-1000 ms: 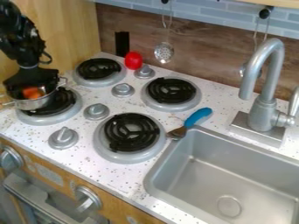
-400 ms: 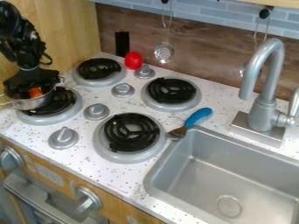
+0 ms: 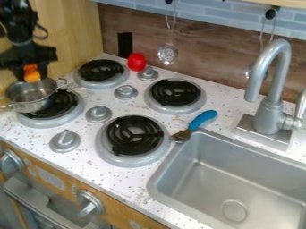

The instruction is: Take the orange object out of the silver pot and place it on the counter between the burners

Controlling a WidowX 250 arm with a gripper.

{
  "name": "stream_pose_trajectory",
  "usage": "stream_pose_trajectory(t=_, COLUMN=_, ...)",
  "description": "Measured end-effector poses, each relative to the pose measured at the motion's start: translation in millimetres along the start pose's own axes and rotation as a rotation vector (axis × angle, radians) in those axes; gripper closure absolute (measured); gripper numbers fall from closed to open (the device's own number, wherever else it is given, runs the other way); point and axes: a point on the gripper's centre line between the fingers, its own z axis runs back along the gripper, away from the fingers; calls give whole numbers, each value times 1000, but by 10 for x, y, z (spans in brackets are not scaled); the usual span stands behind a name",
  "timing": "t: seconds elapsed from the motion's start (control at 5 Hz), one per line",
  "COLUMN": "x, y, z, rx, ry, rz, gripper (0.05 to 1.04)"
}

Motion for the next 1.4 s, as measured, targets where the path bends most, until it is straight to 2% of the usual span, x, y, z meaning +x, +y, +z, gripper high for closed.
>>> stream_pose_trajectory(t=0.2, x=-35, y=-227, z=367, rx=-50, ry=-40, rz=-79, gripper=517)
stream_pose_trajectory(t=0.4, x=-169, y=-450, z=556, rx=-120, ry=-63, rz=-142, gripper=517)
stream_pose_trajectory(t=0.6, x=-324, y=-753, z=575, rx=-180, ry=-84, rz=-260, gripper=517)
stream_pose_trajectory(t=0.8, x=-627, y=-1182, z=399, rx=-240, ry=-46, rz=-403, gripper=517)
stream_pose_trajectory(t=1.0, x=-727, y=-1484, z=131, rx=-294, ry=-16, rz=-490, gripper=517)
stream_pose_trajectory(t=1.2, x=-925, y=-1748, z=-116, rx=-350, ry=62, rz=-569, gripper=517)
stream_pose_trajectory(t=1.4, x=-997, y=-1873, z=-225, rx=-396, ry=79, rz=-608, gripper=517)
